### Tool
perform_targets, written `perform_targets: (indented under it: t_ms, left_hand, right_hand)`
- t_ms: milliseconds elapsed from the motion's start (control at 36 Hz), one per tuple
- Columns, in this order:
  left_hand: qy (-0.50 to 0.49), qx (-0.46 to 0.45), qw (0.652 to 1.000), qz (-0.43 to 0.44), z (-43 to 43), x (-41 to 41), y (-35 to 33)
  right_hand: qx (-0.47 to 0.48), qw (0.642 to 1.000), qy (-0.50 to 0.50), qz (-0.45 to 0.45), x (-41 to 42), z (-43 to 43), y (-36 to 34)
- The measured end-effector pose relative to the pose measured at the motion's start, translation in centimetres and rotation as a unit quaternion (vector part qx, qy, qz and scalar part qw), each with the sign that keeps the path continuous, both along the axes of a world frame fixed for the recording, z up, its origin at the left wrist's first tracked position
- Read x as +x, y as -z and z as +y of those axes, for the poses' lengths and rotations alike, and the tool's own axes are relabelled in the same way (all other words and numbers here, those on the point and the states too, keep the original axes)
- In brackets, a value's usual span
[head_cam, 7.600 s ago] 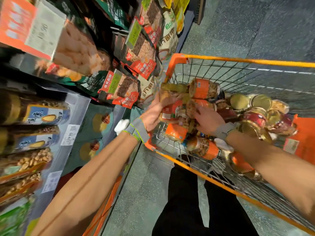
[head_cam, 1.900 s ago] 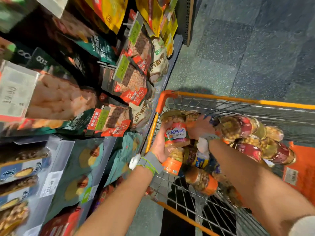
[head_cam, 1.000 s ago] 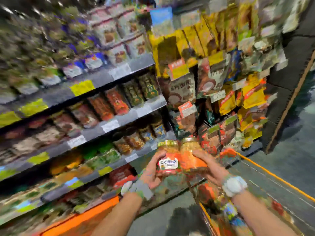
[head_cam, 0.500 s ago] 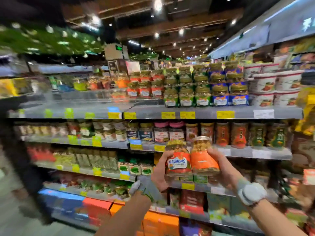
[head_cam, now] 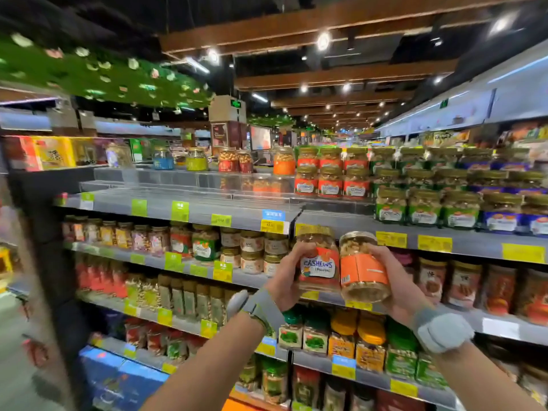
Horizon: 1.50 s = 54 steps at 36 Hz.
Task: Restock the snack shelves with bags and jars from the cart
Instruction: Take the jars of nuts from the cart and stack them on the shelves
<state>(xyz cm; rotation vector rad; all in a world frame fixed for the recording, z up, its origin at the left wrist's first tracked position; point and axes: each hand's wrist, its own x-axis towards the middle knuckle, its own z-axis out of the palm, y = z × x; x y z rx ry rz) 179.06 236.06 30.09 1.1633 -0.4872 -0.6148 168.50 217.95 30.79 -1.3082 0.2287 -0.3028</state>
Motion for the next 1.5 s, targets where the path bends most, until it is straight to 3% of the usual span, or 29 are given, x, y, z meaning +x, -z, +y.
perform_targets:
  t_ms: [306,528,667,833,1306,1500]
  left_hand:
    - [0.047,0.007,0.998,-0.042,-1.2,8.2,-2.9]
    - [0.039,0.013,0.997,-0.061,-4.1,15.5,-6.2]
    - [-0.047,0.049,0.986,-0.155,-5.7,19.3,-8.0]
    - [-0.064,0.094,0.968,-0.225,-7.6,24.1,-9.4]
    - [0.063,0.231,0.882,-0.406,-21.5,28.7,-9.8]
    - [0.029,0.253,0.869,-0.425,-24.1,29.7,-8.3]
  right_hand:
    - [-0.048,0.998,-0.011,-0.028,7.8,-1.0,-3.1]
    - [-0.021,0.996,-0.026,-0.077,15.1,-4.1,-5.5]
    - [-0.048,0.993,-0.001,-0.103,18.9,-6.5,-7.0]
    - [-0.051,0.992,0.031,-0.114,21.9,-8.7,-7.9]
    - [-0.046,0.972,0.185,-0.134,18.8,-14.2,-9.5]
    - [-0.046,0.971,0.182,-0.145,19.0,-14.3,-9.8]
